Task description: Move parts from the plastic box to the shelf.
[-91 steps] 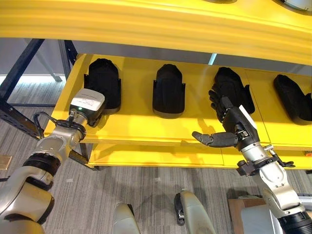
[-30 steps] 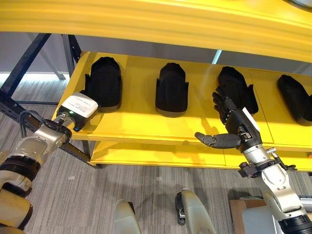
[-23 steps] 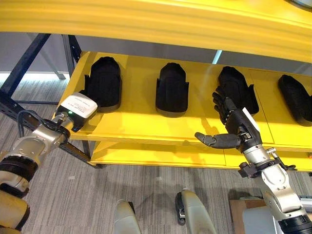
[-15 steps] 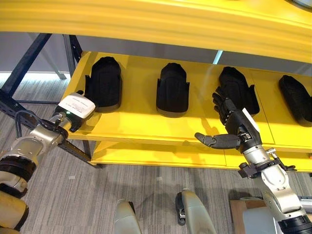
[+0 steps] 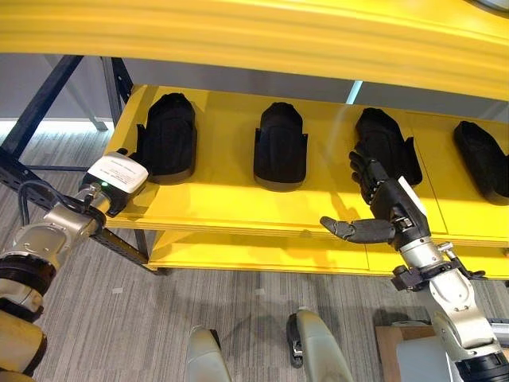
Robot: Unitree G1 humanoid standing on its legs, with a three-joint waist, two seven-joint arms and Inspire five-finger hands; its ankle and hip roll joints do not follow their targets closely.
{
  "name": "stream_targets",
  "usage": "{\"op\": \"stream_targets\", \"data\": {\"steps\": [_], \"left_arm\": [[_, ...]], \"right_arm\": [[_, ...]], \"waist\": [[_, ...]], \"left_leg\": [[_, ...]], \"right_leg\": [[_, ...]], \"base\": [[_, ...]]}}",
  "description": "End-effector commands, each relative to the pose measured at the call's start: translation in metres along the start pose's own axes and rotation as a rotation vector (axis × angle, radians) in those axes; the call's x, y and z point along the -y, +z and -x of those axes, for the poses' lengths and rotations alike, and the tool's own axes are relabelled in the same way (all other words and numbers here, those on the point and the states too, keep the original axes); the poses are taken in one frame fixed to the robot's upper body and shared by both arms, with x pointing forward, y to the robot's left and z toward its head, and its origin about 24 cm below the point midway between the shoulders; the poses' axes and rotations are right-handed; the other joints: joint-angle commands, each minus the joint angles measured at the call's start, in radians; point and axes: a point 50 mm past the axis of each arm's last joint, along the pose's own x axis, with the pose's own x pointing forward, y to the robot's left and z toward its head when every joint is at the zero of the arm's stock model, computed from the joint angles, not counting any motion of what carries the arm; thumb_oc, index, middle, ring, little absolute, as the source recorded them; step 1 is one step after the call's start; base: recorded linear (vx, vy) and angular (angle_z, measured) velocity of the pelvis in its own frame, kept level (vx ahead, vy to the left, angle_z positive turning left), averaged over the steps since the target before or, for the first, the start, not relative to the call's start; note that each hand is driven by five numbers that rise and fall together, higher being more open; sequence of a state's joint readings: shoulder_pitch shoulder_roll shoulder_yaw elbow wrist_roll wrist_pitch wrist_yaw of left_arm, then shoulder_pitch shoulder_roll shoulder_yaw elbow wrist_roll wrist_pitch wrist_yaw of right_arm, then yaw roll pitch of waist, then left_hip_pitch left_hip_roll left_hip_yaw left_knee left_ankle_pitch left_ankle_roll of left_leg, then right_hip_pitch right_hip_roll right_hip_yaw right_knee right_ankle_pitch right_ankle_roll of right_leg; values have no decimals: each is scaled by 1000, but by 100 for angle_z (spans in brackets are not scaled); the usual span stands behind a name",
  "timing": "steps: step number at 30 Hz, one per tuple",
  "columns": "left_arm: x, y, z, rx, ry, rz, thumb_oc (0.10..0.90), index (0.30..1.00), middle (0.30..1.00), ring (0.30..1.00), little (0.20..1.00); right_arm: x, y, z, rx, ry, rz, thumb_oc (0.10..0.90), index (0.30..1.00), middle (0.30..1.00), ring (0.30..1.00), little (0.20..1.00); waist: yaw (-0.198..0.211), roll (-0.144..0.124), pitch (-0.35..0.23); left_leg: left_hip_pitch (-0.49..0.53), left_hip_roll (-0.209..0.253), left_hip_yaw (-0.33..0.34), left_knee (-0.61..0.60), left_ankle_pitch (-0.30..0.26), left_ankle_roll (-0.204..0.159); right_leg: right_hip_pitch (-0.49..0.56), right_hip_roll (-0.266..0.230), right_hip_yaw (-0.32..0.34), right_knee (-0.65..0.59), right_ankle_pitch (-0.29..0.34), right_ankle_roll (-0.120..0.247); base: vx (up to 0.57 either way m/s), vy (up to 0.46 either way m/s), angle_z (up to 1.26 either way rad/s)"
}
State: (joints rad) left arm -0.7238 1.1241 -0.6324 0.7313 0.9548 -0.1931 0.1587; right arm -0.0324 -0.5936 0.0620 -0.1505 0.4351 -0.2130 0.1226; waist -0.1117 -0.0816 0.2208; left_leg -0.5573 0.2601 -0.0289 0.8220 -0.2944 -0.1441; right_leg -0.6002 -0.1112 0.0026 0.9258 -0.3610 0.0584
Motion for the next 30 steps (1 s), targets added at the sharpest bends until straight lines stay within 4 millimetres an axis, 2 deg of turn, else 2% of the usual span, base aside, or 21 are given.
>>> {"op": "stream_targets", "data": {"steps": [1,14,30], "left_arm": [[-21,-41,4,-172,52,-48,900,1000,1000,1000,1000],[-22,-43,3,-190,42,-44,900,1000,1000,1000,1000],[11,-51,8,-252,-99,-35,900,1000,1000,1000,1000]], "right_arm": [[13,49,-3,255,-44,31,900,1000,1000,1000,1000],[13,48,-2,244,-46,31,900,1000,1000,1000,1000],[8,50,-3,257,-9,20,900,1000,1000,1000,1000]], "waist": [[-9,23,-72],[-9,21,-70],[-18,22,-71]], "left_leg": [[-40,6,-13,-23,56,56],[-42,7,-13,-17,51,57],[-37,8,-7,-9,47,58]], "right_leg": [[120,-83,9,-107,32,44],[117,-83,11,-105,34,45],[118,-82,17,-97,32,50]], "base": [[4,-5,-3],[0,0,0],[0,0,0]]}}
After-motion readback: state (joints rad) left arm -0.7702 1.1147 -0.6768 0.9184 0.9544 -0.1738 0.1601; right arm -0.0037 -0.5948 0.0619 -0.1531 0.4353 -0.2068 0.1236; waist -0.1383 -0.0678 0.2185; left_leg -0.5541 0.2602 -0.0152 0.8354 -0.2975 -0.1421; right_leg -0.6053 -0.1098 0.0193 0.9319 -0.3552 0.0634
